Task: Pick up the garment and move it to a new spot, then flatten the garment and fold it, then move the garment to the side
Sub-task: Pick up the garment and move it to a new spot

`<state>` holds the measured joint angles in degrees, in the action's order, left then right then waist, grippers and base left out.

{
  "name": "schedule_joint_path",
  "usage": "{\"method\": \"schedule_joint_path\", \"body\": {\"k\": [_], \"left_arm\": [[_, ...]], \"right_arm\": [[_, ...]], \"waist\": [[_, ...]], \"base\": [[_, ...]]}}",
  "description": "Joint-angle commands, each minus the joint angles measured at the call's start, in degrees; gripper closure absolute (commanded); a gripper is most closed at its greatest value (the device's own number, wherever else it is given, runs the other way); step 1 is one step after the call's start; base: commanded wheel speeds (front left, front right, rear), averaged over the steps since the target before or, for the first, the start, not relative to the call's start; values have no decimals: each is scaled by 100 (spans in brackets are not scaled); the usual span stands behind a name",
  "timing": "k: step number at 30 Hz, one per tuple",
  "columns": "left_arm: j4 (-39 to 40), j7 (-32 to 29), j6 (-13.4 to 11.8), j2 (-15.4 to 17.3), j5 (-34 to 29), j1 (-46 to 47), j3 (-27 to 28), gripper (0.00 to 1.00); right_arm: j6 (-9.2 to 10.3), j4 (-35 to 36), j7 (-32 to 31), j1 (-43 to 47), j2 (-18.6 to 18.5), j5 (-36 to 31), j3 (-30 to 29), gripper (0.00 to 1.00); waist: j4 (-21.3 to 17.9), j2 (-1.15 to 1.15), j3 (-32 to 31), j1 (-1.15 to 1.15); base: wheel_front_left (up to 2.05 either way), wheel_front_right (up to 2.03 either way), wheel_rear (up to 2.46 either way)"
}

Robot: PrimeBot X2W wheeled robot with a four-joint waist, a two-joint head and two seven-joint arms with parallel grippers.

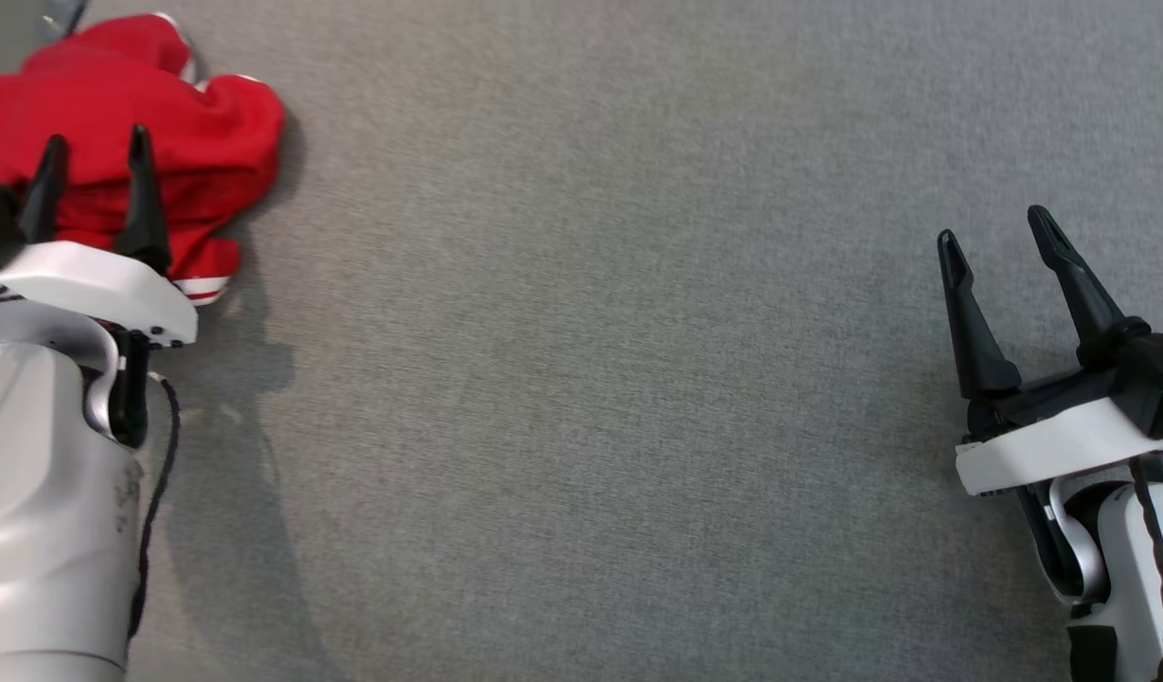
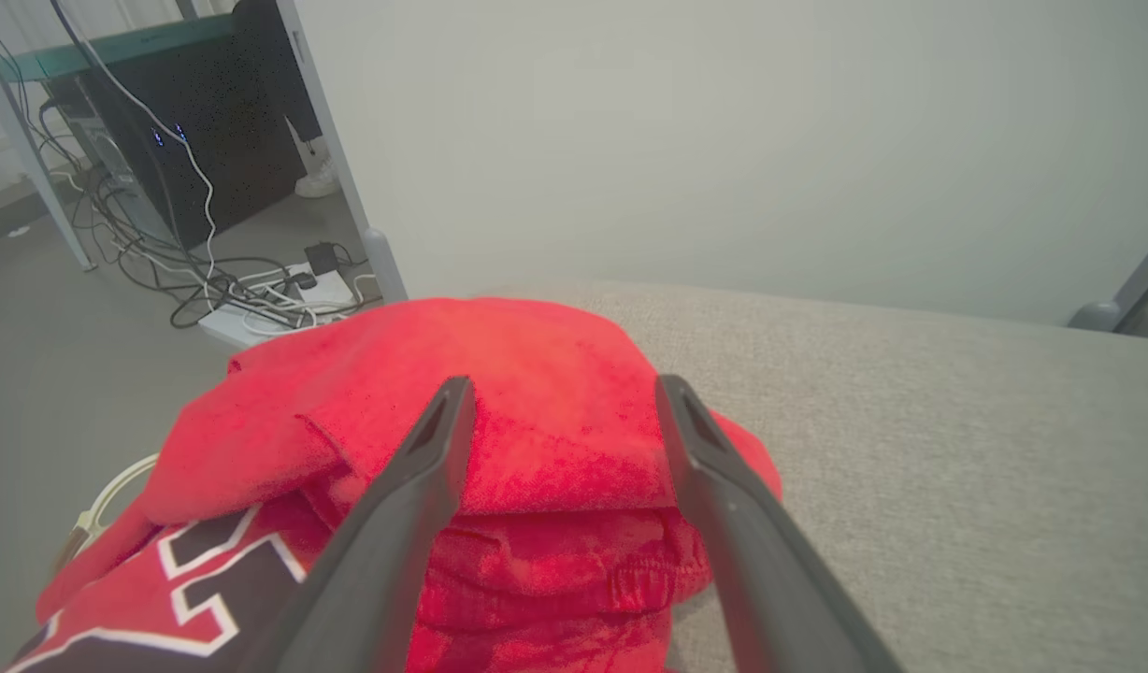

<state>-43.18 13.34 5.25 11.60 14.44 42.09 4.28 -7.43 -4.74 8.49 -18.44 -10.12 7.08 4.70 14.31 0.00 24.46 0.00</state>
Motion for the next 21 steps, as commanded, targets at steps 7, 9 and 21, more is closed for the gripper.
{"method": "schedule_joint_path", "body": {"k": [7,9,21], "left_arm": [[-1447,-581,-7,364,65,798,-29,7],[-1667,-646,3,411,26,884,-75,100],[-1737,115,-139,645,-67,1058,-135,100]], "right_arm": [[-11,95,24,-224,-39,10,23,0],[-11,71,43,-229,-8,26,-4,0],[-11,-152,229,-121,84,77,-172,0]], "waist": [[-394,0,575,0],[-404,0,585,0],[-397,0,255,0]], "base": [[0,0,0],[0,0,0],[0,0,0]]}}
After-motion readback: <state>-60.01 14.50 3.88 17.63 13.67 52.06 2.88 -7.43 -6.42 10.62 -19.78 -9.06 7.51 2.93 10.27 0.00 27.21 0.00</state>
